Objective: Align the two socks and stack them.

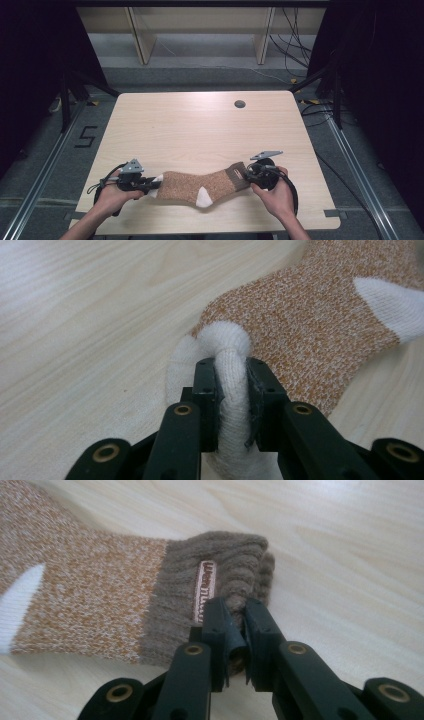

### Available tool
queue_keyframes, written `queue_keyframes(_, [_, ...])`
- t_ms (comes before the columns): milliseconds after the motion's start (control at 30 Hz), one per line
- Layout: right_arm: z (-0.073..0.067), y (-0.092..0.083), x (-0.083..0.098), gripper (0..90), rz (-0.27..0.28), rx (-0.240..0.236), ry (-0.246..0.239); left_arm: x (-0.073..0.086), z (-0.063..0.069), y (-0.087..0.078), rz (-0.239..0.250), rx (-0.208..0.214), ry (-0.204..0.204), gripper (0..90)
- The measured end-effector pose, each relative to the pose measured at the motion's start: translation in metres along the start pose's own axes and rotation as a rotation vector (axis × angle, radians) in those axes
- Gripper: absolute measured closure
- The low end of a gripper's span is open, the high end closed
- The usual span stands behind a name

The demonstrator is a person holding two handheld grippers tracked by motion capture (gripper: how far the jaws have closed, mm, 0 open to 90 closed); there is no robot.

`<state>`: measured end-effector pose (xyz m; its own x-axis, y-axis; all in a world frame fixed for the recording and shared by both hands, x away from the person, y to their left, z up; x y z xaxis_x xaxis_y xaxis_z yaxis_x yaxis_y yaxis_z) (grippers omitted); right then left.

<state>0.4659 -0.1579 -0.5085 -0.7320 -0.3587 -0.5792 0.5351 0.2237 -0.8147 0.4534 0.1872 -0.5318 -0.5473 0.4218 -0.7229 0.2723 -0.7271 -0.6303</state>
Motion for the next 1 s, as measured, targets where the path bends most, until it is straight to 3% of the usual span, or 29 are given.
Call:
queue_keyframes(67, [0.000,0.003,0.002,80.9,-0.004,0.000,0.005,0.001,0.000,0.000,-0.009,0.000,-0.001,75.8])
queue_keyframes(133, [0.000,0.006,0.005,78.7,-0.015,0.000,0.000,0.000,0.000,0.002,0.012,0.003,-0.020,73.2])
queue_keyframes(167, [0.001,0.007,0.004,73.4,-0.015,0.012,-0.004,0.000,0.000,0.002,0.014,0.007,-0.018,70.8])
queue_keyframes(200, [0.001,0.005,0.002,69.5,-0.011,0.012,0.001,-0.004,-0.001,0.000,0.048,0.000,-0.015,66.9])
queue_keyframes(233, [0.002,0.003,0.000,66.1,-0.005,0.015,0.004,-0.004,-0.001,0.000,0.048,0.000,-0.015,62.0])
queue_keyframes(267, [0.003,-0.001,-0.003,64.4,0.001,0.013,0.014,-0.010,-0.001,-0.004,0.097,-0.014,-0.002,57.6])
queue_keyframes(300, [0.003,-0.001,-0.003,64.4,0.001,0.013,0.014,-0.010,-0.001,-0.004,0.097,-0.014,-0.002,55.6])
queue_keyframes(367, [0.009,-0.008,-0.016,65.2,0.062,0.035,0.019,-0.016,-0.002,-0.007,0.126,-0.038,0.008,55.2])
queue_keyframes(433, [0.011,-0.007,-0.019,66.1,0.072,0.047,0.007,-0.020,-0.005,-0.007,0.149,-0.068,0.014,55.7])
queue_keyframes(467, [0.013,-0.002,-0.022,68.7,0.065,0.058,-0.015,-0.020,-0.006,-0.005,0.136,-0.070,0.022,58.8])
queue_keyframes(567, [0.012,0.010,-0.017,70.9,0.024,0.063,-0.004,-0.016,-0.008,0.004,0.075,-0.065,0.030,62.4])
queue_keyframes(600, [0.013,0.013,-0.015,71.4,0.010,0.062,-0.007,-0.012,-0.010,0.008,0.034,-0.062,0.033,63.2])
queue_keyframes(833, [0.013,0.014,-0.013,74.4,0.010,0.051,0.018,-0.012,-0.010,0.015,0.025,-0.069,0.039,68.4])
queue_keyframes(933, [0.008,0.006,-0.021,66.9,0.055,0.028,0.034,-0.011,-0.009,0.016,0.012,-0.074,0.047,70.5])
queue_keyframes(1000, [0.005,0.006,-0.022,66.6,0.045,0.017,0.042,-0.010,-0.009,0.016,-0.001,-0.072,0.052,71.3])
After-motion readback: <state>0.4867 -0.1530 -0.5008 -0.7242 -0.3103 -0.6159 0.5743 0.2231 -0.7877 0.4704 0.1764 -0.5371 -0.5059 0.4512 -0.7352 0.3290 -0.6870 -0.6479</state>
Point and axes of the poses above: each handheld gripper's, and its own axes: y roughly forward along the jaws, x roughly out of its underside, z roughly to its right, the point moved 7 cm from there along y, roughly forward along the jaws, and after that the axes turned 11 degrees about x, right-handed, at the moved point
